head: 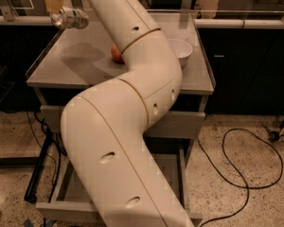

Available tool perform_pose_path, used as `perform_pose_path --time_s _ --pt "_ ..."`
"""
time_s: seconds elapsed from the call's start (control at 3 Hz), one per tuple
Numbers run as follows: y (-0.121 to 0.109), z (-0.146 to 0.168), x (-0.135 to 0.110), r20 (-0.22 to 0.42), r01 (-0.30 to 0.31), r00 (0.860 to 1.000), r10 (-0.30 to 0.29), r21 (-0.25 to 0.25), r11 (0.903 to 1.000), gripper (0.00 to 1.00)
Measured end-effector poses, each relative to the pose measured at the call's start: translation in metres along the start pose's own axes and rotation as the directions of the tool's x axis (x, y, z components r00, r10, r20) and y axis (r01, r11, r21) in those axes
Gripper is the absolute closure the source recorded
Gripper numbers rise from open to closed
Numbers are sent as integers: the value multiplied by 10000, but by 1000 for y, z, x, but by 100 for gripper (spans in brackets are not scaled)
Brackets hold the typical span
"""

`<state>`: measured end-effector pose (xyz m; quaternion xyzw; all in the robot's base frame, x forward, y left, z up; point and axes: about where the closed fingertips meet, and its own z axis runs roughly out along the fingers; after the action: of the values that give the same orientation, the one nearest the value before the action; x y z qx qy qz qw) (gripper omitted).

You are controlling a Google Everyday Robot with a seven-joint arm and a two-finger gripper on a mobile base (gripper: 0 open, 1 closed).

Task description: Place 7up can into middle drawer

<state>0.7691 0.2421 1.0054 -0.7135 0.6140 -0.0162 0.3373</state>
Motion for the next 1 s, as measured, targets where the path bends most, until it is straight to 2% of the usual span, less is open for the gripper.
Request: perform_pose_path --time_s 0.33,0.67,1.0 --pt "0 -1 -1 11 1 10000 -1 10 10000 100" --pt "8 -11 -6 11 -69 10000 69 -208 9998 100" --pt "21 -35 -17 -78 -392 9992 389 -472 9981 100"
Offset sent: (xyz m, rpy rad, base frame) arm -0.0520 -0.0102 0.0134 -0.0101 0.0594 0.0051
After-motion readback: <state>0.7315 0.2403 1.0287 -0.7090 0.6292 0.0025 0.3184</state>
